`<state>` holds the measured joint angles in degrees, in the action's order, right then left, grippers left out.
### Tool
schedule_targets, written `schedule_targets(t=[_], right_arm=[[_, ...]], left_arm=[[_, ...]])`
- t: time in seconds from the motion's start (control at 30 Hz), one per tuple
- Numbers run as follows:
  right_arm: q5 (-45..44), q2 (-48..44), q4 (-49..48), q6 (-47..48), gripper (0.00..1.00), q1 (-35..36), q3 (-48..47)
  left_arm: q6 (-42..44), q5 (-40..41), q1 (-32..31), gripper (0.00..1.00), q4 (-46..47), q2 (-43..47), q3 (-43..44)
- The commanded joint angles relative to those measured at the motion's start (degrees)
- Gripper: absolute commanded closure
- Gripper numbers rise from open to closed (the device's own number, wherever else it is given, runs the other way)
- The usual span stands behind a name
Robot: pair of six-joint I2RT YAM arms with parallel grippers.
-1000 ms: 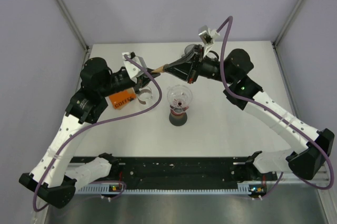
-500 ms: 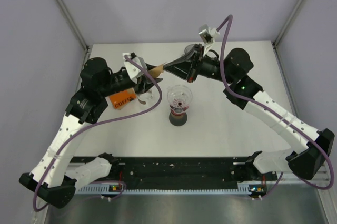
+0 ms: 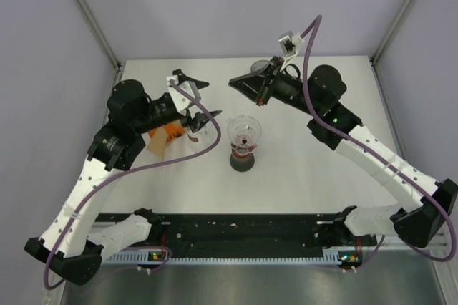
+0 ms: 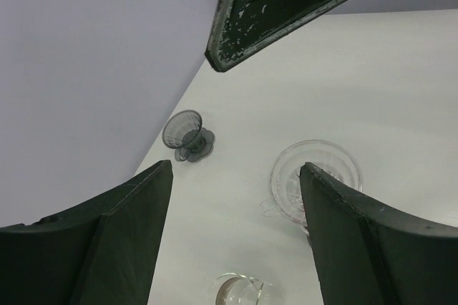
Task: Place the coffee filter in the dripper
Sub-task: Place the coffee filter in the coffee dripper.
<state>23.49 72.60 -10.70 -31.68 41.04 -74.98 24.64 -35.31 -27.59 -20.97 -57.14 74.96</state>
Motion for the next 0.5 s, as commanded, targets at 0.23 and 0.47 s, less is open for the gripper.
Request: schedule_targets(t=[0.23,0.47], right_arm=[[-7.8,-4.2,7.4,7.1,1.0,-0.7,0.4],[-8.7,-7.5,8.2,12.8,0.97,-0.7,2.4]], left_arm=[[-4.6,15.8,7.9,0.23,-18.0,-5.3,9.8],[2.2,18.3,24.2,0.18,-40.3,-7.5,12.9]])
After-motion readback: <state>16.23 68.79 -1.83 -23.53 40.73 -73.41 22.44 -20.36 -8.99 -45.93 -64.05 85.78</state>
